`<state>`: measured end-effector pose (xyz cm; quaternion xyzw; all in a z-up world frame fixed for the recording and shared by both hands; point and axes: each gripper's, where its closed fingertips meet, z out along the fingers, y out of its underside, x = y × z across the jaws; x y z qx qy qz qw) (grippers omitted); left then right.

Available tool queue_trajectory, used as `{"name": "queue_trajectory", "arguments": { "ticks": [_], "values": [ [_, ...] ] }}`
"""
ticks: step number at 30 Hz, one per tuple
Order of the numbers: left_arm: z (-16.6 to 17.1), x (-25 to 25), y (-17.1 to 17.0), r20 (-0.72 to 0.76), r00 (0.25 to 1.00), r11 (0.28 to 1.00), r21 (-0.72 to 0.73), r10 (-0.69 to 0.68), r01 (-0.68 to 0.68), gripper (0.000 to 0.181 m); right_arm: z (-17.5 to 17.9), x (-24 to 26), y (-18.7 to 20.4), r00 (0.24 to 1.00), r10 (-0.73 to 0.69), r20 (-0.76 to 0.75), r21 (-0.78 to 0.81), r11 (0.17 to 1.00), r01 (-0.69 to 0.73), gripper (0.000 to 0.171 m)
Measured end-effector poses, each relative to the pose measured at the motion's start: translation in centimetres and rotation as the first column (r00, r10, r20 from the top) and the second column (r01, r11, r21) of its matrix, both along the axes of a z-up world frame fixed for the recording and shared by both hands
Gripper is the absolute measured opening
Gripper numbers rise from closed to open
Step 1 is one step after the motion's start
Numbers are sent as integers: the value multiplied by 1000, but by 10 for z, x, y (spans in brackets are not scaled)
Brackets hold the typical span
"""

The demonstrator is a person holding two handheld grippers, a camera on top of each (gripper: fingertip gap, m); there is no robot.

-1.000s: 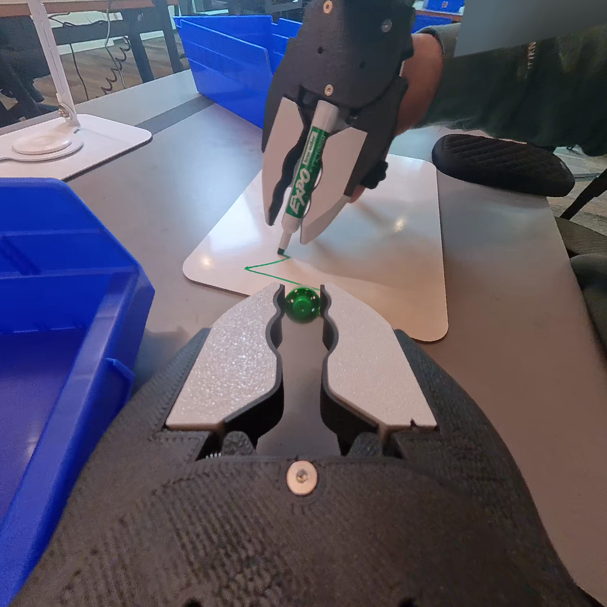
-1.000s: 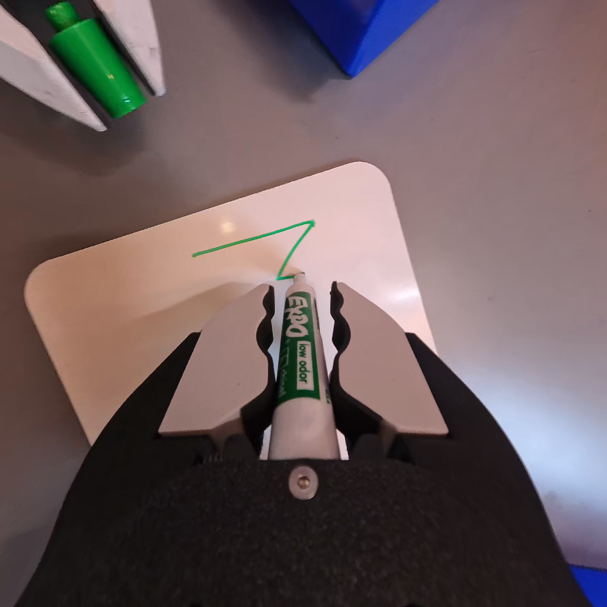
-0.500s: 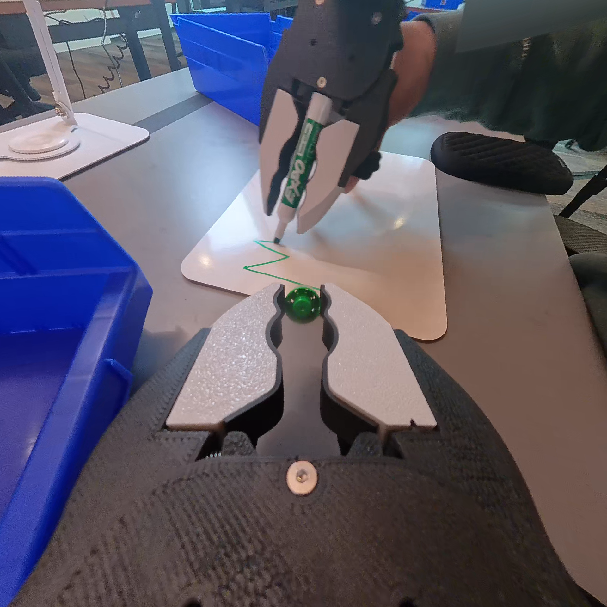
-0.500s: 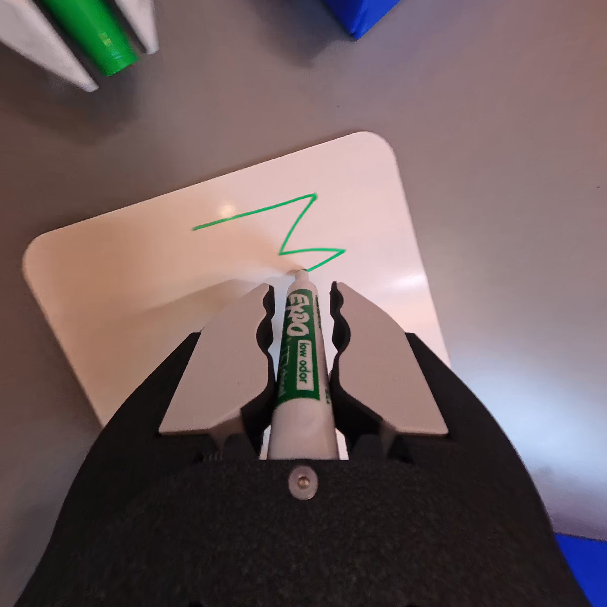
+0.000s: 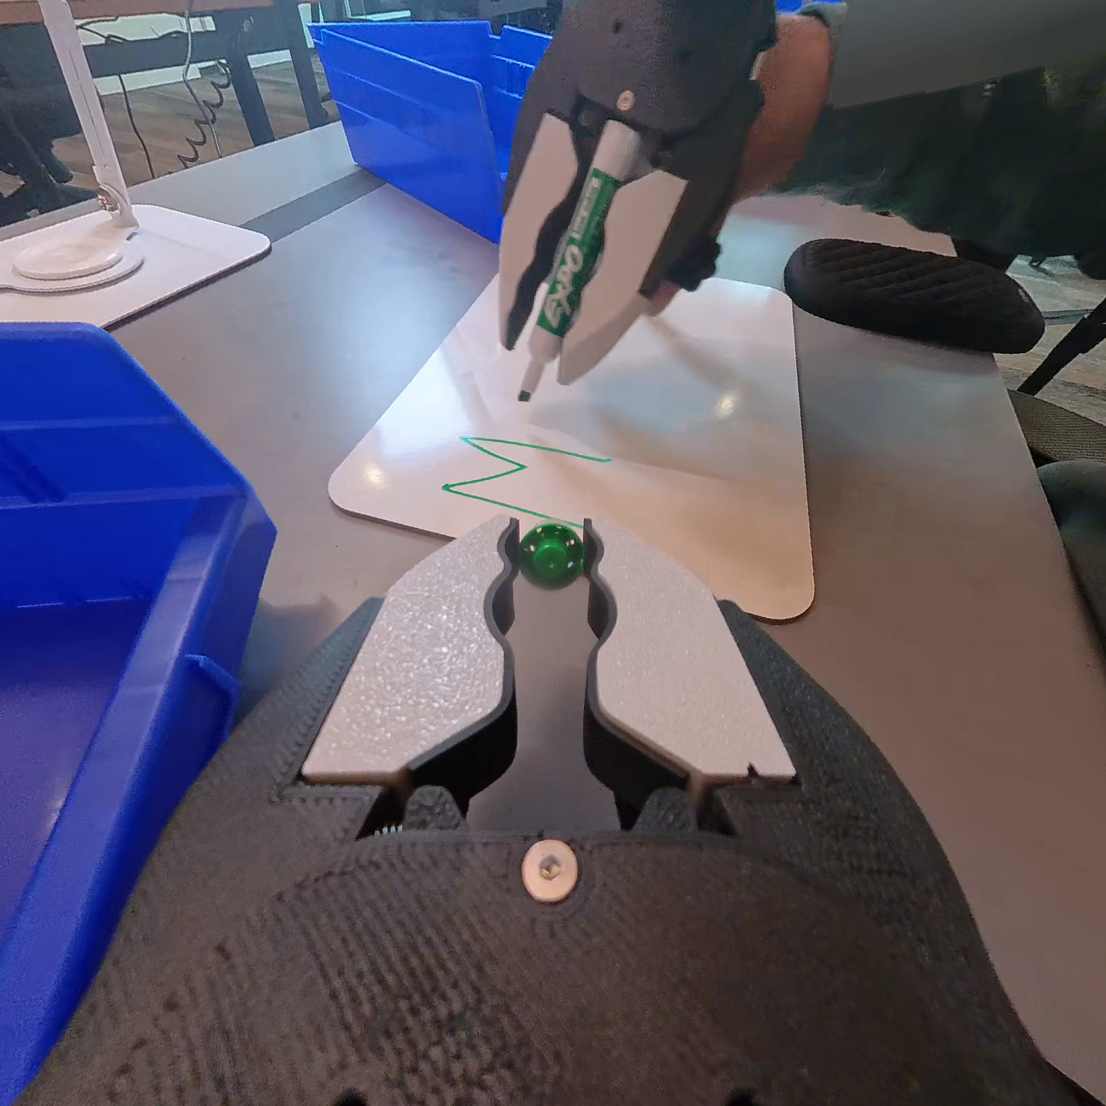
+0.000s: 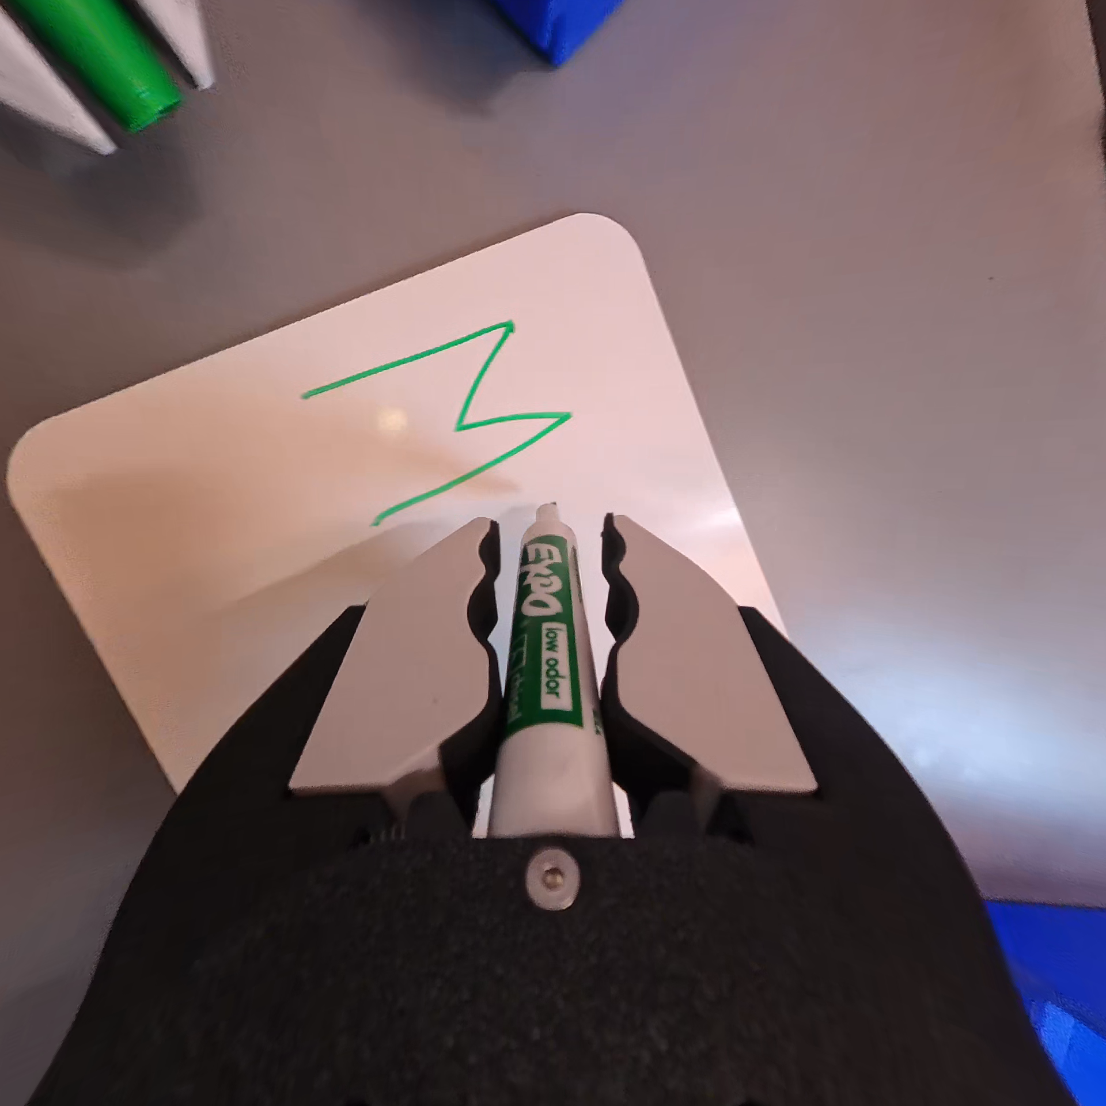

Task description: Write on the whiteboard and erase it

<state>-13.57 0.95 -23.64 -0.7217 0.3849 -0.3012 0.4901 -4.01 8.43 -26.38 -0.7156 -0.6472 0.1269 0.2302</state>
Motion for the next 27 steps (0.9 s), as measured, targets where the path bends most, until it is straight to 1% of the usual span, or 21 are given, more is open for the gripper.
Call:
{"name": "queue_trajectory", "arguments": {
  "ticks": [8,13,17,24,27],
  "values": [
    [-2,-1,1,5,1000,1000,-17,2,-2,20,-9,-5,21,999,-31,-15,-2,1000,31,33],
    [-2,-1,1,2,1000,1000,-19,2,-2,20,-11,-5,21,1000,-22,10,2,1000,22,33],
    [-2,0,1,1,1000,1000,-17,1,-1,20,-10,0,6,999,6,40,-19,1000,-5,33],
    [-3,0,1,-5,1000,1000,-17,-2,2,20,-10,13,-45,994,75,77,-81,994,-69,33],
    [-3,0,1,-6,1000,1000,-16,-3,3,20,-10,14,-51,993,82,81,-72,994,-76,33]
  ]
}}
